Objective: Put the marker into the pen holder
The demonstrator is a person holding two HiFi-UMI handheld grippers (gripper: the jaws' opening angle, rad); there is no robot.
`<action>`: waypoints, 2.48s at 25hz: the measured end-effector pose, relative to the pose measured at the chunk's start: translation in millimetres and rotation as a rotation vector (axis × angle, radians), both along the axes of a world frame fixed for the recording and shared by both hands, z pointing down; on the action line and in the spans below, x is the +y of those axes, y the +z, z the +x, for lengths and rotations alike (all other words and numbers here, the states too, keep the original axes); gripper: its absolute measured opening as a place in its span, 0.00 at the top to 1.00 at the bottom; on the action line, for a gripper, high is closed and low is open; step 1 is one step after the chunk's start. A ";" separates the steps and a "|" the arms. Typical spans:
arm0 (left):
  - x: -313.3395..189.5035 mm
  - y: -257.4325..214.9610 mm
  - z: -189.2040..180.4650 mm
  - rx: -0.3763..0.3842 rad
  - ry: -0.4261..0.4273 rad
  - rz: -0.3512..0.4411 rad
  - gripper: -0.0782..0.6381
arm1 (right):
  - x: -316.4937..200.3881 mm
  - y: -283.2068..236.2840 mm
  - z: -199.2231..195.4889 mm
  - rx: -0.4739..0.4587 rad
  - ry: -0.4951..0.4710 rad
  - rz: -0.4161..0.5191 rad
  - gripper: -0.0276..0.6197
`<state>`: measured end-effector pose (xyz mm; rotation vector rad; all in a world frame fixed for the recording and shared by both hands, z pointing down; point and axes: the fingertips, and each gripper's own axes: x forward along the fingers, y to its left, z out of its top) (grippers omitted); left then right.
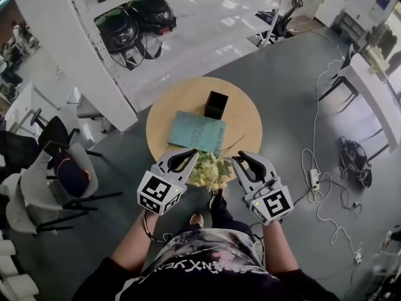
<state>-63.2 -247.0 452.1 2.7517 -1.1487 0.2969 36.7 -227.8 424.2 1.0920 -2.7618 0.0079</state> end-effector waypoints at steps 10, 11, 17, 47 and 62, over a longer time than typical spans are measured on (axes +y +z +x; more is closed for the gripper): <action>-85.0 1.7 17.2 -0.008 -0.040 -0.024 0.85 | -91.9 -2.6 6.4 -0.019 -0.056 -0.017 0.84; -92.7 1.7 19.9 -0.009 -0.042 -0.025 0.85 | -100.0 -3.4 7.8 -0.019 -0.061 -0.017 0.84; -134.7 6.0 36.0 -0.013 -0.043 -0.024 0.85 | -148.2 -5.0 15.9 -0.023 -0.075 -0.005 0.84; -242.8 70.3 44.0 -0.050 -0.078 -0.076 0.85 | -282.2 78.7 -1.4 -0.075 -0.086 -0.099 0.84; -265.6 128.0 44.7 -0.058 -0.109 -0.148 0.85 | -308.2 152.3 -11.8 -0.021 -0.083 -0.168 0.84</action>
